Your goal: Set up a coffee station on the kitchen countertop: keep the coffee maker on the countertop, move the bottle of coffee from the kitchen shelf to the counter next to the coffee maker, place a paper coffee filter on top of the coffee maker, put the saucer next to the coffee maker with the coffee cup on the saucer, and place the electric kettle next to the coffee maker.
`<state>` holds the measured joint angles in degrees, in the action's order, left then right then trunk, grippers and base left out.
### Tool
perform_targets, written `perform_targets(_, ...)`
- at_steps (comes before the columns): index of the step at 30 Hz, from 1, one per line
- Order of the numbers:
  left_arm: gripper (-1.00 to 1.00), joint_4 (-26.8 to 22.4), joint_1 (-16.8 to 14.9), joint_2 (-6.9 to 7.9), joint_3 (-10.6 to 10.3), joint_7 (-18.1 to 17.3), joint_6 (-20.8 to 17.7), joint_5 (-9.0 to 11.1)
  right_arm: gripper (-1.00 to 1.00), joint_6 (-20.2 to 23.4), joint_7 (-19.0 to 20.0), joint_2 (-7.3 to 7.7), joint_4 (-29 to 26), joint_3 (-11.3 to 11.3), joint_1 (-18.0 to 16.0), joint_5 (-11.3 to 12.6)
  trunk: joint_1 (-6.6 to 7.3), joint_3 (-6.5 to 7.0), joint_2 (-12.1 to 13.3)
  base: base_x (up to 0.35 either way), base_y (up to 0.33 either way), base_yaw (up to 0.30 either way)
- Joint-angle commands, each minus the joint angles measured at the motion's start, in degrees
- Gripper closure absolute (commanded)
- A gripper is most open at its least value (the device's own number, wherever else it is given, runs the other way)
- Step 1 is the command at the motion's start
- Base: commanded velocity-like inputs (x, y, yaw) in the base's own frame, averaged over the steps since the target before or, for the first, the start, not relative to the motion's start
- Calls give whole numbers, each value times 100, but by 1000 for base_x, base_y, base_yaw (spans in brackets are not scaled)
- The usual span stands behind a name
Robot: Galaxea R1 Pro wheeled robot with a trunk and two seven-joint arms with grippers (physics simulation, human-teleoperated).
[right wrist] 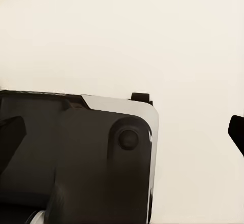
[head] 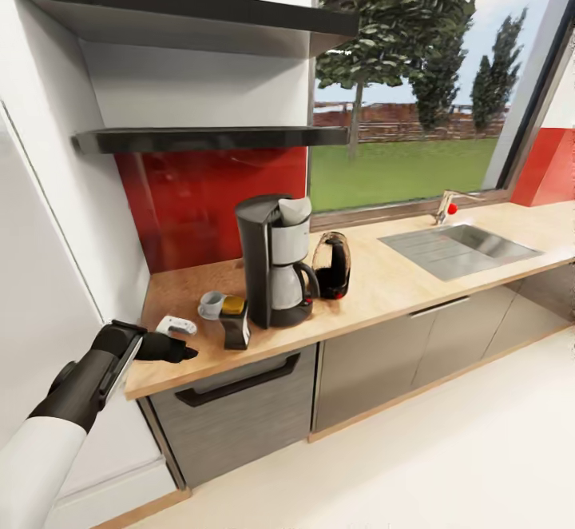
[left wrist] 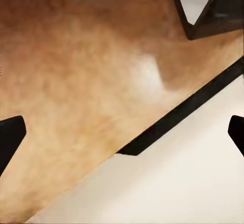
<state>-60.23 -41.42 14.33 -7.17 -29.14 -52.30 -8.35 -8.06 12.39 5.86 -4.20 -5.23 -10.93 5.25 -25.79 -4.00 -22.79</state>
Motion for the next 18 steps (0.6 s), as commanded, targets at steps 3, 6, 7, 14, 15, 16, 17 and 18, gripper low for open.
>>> perform_targets(3, -100, -9, -4, 5, 67, -48, 5, -56, -100, -20, 17, 3, 7, -48, -5, 55, 0, -13, -13, -333, 74, 0)
perform_targets(6, -100, -98, 0, 7, 188, -50, 14, -46, -100, -20, 18, 3, 7, -48, -5, 55, 0, -13, -13, -335, 82, 0)
perform_targets(7, -100, -126, 1, 7, 216, -56, 28, -42, -100, -20, 18, 3, 7, -48, -5, 55, 0, -13, -13, -291, 54, 0)
perform_targets(14, -100, -202, 92, -8, 252, -727, 647, -35, -100, -20, 16, 3, 7, -48, -5, 55, 0, -13, -13, -80, 14, 0)
perform_targets(15, -100, -219, 138, -12, 255, -916, 800, -38, -100, -20, 17, 3, 7, -48, -5, 55, 0, -13, -13, -11, 2, 0)
perform_targets(16, -100, -231, 162, -13, 256, -1013, 877, -39, -100, -20, 17, 1, 7, -48, -5, 55, 0, -13, -13, -9, 2, 0)
perform_targets(17, -100, -259, 208, -15, 259, -1207, 1029, -41, -100, -20, 17, -2, 7, -48, -5, 55, 0, -13, -13, -6, 1, 0)
perform_targets(18, -100, -287, 253, -16, 263, -1400, 1171, -40, -100, -20, 17, -3, 7, -48, -5, 55, 0, -13, -13, -4, 1, 0)
